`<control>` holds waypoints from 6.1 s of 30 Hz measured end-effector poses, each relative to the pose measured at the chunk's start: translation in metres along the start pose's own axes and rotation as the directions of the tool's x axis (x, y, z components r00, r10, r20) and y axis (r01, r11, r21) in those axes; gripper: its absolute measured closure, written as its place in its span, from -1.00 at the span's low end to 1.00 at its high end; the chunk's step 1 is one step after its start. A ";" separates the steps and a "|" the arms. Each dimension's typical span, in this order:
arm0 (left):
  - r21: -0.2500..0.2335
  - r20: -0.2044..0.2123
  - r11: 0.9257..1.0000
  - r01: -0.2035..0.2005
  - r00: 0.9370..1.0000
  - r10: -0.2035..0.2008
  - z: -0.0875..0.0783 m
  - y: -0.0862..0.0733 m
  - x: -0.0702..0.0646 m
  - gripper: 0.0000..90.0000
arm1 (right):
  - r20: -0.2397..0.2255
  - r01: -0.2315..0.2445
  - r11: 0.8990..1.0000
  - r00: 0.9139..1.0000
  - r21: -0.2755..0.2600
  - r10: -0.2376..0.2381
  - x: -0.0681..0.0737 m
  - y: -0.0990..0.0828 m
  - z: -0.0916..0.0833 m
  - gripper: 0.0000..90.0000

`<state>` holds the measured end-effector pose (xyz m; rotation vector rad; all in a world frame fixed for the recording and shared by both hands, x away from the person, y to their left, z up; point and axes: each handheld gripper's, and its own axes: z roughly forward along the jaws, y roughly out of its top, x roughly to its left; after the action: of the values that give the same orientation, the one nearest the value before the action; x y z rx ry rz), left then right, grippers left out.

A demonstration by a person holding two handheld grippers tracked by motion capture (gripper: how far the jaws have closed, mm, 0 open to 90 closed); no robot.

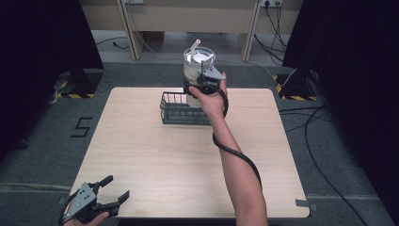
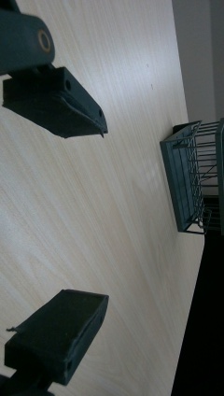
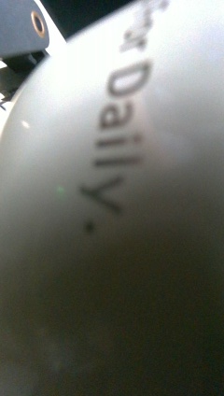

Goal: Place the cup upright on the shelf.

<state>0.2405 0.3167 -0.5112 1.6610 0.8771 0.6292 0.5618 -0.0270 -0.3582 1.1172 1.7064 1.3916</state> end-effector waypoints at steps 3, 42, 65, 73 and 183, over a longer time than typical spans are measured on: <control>0.000 -0.001 1.000 0.000 1.000 0.000 0.000 0.000 0.000 -0.68 | 0.002 0.002 1.000 1.000 0.007 -0.002 0.001 0.000 0.006 -0.78; -0.003 0.003 1.000 0.003 1.000 -0.003 -0.001 0.000 0.000 -0.68 | 0.036 -0.014 0.995 0.999 0.103 0.010 0.001 -0.041 0.050 -0.78; -0.004 0.011 1.000 -0.001 1.000 0.001 0.000 0.001 -0.002 -0.68 | 0.053 -0.012 0.996 0.999 0.083 0.007 -0.001 -0.060 0.049 -0.80; -0.002 0.012 1.000 -0.004 1.000 0.004 0.000 0.001 -0.002 -0.68 | 0.055 -0.003 0.997 0.998 0.078 -0.001 0.002 -0.064 0.046 -0.83; 0.015 0.007 1.000 -0.024 1.000 0.024 0.002 0.001 -0.006 -0.68 | 0.060 -0.027 0.991 0.998 0.129 0.019 -0.041 -0.106 -0.117 -0.77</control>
<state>0.2391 0.3108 -0.5111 1.6884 0.8602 0.6348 0.4531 -0.1199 -0.4371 1.2407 1.7679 1.2639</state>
